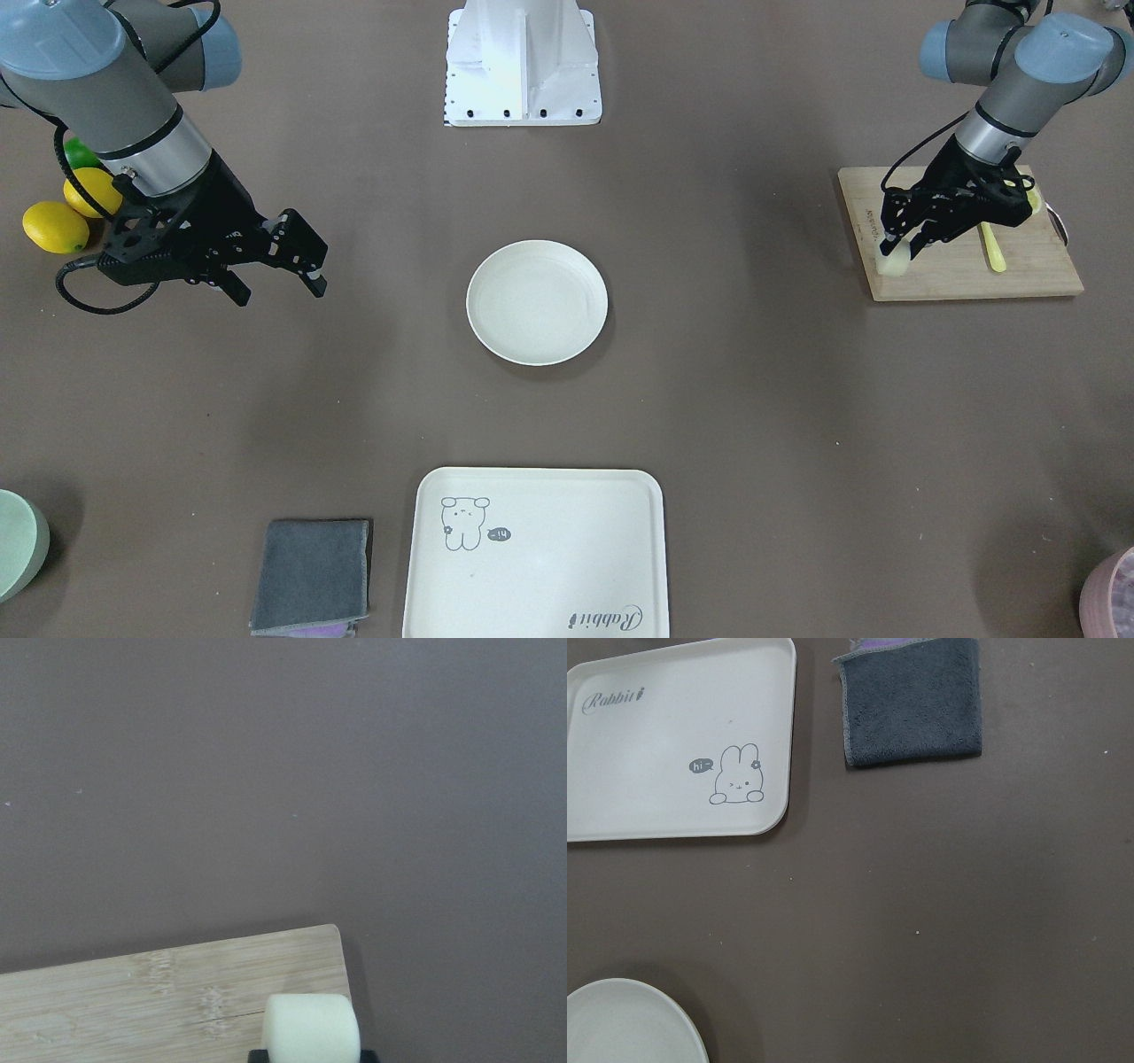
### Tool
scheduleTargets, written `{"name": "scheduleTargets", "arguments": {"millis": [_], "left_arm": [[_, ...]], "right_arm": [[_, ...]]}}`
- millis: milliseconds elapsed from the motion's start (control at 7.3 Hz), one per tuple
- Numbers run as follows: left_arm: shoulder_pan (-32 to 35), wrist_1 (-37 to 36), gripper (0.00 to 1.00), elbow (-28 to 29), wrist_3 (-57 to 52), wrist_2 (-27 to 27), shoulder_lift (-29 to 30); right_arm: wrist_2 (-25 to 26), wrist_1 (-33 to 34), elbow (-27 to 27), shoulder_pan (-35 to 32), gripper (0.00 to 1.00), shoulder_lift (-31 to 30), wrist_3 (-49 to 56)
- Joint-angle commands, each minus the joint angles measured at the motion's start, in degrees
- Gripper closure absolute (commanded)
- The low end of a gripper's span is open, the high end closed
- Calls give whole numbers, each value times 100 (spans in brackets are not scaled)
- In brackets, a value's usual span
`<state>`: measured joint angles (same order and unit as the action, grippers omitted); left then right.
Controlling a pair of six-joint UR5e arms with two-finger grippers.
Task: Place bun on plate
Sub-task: 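Lift the cream bun off the board with the left gripper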
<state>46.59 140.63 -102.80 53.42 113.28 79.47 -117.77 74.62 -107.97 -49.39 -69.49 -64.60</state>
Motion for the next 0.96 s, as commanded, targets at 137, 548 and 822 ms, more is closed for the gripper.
{"name": "scheduleTargets", "arguments": {"millis": [137,548,822], "left_arm": [[26,-1235,59,-117,116,-52,1084],[-26,-3304,59,-161,765,-401,2935],[-594,-4542,59,-162,1596,-831,4047]], "right_arm": [[0,0,39,9,0,-20,-9],[9,0,39,9,0,-38,-9],[9,0,48,9,0,-38,0]]}}
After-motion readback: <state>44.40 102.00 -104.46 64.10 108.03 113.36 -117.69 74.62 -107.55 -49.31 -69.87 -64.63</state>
